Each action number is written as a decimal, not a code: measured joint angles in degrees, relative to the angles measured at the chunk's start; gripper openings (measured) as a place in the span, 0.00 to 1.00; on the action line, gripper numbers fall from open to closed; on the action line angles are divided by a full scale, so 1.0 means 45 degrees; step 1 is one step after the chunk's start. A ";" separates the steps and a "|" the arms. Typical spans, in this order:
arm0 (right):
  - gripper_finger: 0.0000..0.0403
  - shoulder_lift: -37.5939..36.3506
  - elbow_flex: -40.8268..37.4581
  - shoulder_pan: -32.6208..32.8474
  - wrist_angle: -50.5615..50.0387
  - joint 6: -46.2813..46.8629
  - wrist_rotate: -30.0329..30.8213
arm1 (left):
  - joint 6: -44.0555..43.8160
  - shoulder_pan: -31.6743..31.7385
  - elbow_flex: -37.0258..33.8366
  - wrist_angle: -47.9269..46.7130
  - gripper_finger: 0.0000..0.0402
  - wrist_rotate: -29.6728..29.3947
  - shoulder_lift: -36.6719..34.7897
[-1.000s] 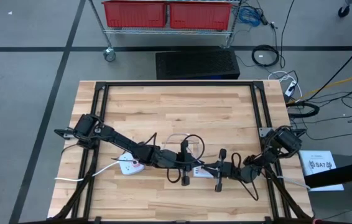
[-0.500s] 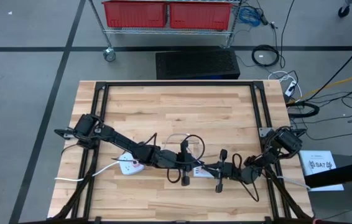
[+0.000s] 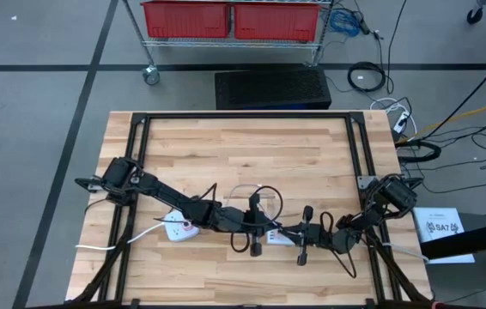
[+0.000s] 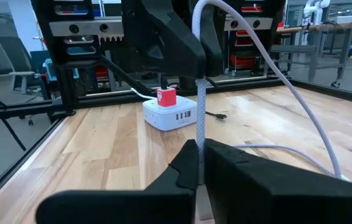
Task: Insert USB
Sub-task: Insert the pink charger cable into the pink charger adapter on the right white outlet extension
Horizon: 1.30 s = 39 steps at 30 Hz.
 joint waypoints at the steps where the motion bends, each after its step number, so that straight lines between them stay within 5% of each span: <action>1: 0.00 0.0000 0.0000 0.0000 -0.0002 0.0009 0.0000 | 0.0000 0.0004 0.0000 0.0000 0.02 0.0000 0.0000; 39: 0.00 -0.0047 0.0010 -0.0279 -0.0649 0.4446 -0.1440 | -0.0029 -0.0015 0.0000 -0.0185 0.02 0.0131 0.0000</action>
